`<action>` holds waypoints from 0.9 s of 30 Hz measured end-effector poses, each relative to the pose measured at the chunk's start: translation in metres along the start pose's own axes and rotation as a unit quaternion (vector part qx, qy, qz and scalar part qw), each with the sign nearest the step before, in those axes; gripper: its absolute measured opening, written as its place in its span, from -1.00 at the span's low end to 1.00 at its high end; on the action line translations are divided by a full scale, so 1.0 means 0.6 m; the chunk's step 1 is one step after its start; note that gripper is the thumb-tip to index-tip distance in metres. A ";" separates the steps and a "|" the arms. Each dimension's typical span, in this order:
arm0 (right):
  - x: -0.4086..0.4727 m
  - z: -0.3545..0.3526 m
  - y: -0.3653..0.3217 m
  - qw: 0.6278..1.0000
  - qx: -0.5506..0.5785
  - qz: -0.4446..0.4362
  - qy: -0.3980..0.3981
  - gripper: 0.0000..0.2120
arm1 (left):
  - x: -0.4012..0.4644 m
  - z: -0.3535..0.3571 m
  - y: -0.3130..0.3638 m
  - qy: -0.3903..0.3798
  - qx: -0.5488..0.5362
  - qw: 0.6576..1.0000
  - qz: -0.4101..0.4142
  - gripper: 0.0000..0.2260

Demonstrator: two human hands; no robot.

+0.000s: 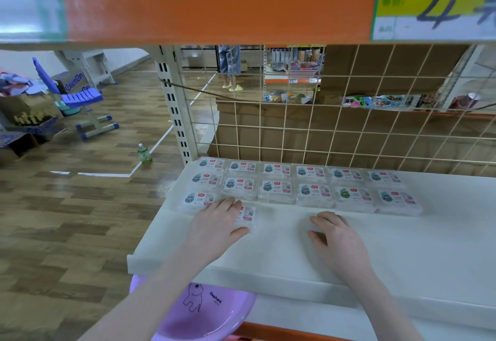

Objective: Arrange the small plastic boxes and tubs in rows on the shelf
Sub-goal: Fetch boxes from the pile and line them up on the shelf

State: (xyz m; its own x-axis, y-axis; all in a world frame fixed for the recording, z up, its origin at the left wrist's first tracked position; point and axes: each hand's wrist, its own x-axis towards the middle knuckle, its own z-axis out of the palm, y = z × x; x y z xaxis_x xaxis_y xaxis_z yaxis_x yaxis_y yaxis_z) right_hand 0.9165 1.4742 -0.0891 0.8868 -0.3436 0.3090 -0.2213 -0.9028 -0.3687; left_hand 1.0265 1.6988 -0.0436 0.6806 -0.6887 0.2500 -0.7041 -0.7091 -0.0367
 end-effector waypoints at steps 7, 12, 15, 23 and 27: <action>-0.001 -0.005 -0.007 1.000 -0.016 -0.004 -0.006 -0.80 | 0.007 0.010 0.005 -0.007 -0.035 0.998 -0.059 -0.48; -0.005 -0.007 -0.011 0.999 -0.026 -0.030 0.005 -0.81 | 0.008 0.012 0.012 0.002 -0.012 0.998 -0.068 -0.51; -0.006 -0.007 -0.011 0.999 -0.028 -0.022 -0.003 -0.82 | 0.012 0.021 0.013 0.007 -0.040 0.995 -0.087 -0.49; -0.008 -0.005 -0.002 0.998 -0.035 -0.037 -0.022 -0.81 | 0.017 0.026 -0.005 0.014 -0.060 0.996 -0.068 -0.54; -0.008 -0.003 0.000 0.997 -0.043 -0.039 -0.046 -0.71 | 0.014 0.028 -0.016 0.006 -0.071 0.996 -0.056 -0.54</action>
State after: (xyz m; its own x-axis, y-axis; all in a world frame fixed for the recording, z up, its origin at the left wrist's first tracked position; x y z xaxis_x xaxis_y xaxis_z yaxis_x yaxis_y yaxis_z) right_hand 0.9118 1.4755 -0.0888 0.9353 -0.2491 0.2512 -0.1801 -0.9465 -0.2679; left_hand 1.0421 1.6972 -0.0575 0.7542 -0.6047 0.2561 -0.6466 -0.7518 0.1294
